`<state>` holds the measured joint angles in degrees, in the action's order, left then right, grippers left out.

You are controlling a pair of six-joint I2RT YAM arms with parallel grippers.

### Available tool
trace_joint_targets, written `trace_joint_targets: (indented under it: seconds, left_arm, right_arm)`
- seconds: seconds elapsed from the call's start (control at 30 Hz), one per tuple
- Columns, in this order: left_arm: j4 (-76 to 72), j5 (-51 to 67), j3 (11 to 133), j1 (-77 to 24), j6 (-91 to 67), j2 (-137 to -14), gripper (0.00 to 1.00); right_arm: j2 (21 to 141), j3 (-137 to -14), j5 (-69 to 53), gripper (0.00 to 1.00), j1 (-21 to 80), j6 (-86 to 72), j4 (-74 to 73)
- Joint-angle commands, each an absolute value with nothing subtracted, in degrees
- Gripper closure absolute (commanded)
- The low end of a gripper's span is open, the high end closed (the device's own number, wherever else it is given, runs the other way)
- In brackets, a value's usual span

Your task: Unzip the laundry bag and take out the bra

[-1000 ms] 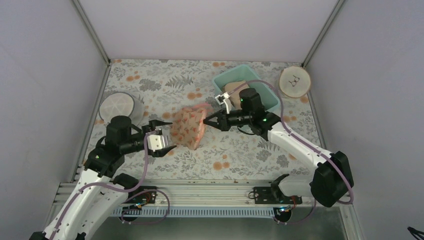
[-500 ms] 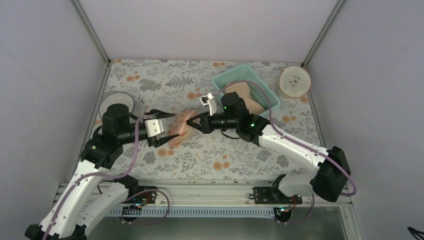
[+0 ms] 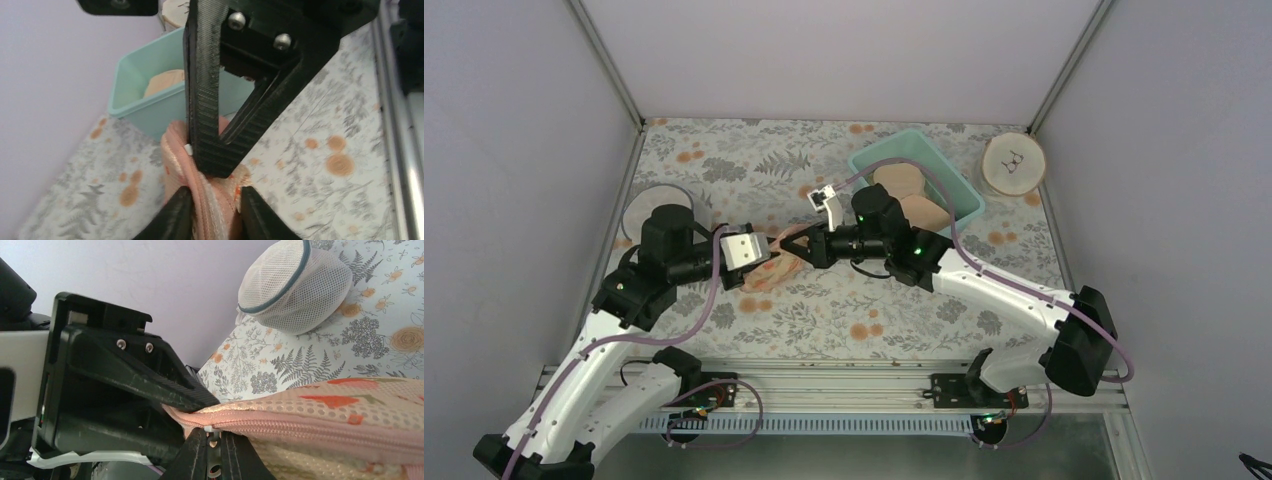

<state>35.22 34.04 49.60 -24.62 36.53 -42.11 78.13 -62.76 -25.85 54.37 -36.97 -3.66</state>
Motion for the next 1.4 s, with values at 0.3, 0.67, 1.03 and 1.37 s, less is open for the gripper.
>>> trace_joint_targets:
  seconds: [0.3, 0.67, 1.03, 1.37]
  left_arm:
    - [39.0, 28.0, 50.7, -24.9, 50.1, -41.4, 0.98]
    - [40.6, 29.3, 49.4, -24.8, 56.7, -38.9, 0.98]
    - [40.1, 33.5, 49.4, -24.8, 56.8, -36.0, 0.98]
    - [35.4, 32.1, 42.4, -24.7, 51.2, -33.1, 0.98]
  right_arm:
    - [74.4, -63.1, -29.2, 0.97, 52.1, -25.6, -7.8]
    - [69.4, -55.3, -35.4, 0.97, 41.0, -17.5, -11.3]
    - [71.1, -52.8, -43.9, 0.97, 34.2, -11.6, -14.4]
    - [74.4, -49.0, -50.7, 0.97, 37.5, -17.6, -4.9]
